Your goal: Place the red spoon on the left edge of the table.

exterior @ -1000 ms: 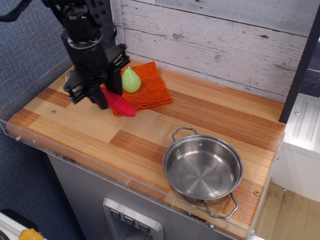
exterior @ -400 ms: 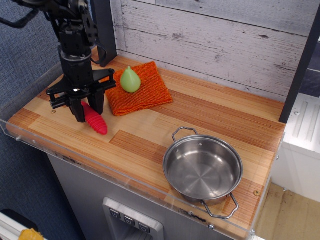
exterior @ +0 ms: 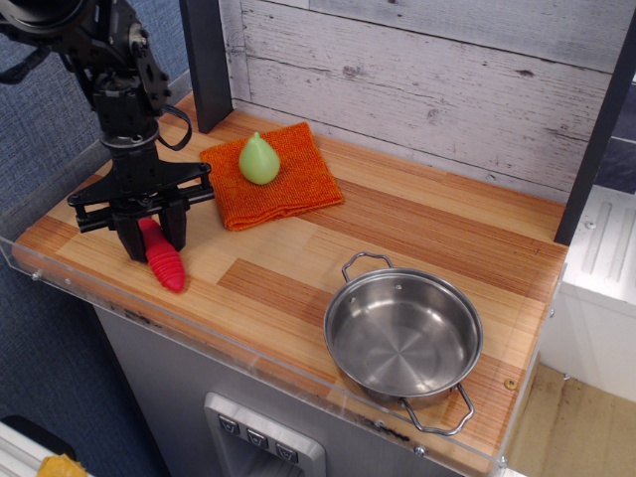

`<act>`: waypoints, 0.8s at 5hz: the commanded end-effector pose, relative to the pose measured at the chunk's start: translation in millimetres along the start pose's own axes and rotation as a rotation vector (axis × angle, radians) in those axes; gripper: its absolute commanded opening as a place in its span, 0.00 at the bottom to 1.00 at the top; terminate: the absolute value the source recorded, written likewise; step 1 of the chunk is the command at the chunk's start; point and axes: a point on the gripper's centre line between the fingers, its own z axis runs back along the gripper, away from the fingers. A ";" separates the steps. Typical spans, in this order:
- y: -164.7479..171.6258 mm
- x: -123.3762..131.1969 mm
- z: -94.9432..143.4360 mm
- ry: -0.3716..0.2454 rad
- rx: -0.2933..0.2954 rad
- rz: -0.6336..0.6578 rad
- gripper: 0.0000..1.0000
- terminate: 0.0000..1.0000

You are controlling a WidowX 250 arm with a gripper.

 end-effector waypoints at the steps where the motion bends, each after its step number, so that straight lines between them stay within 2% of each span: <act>1: 6.7 19.7 9.3 -0.034 -0.023 -0.017 0.00 0.00; 2: 7.7 19.9 8.6 -0.032 -0.067 -0.029 1.00 0.00; 4: 9.7 22.4 25.3 -0.063 -0.082 -0.029 1.00 0.00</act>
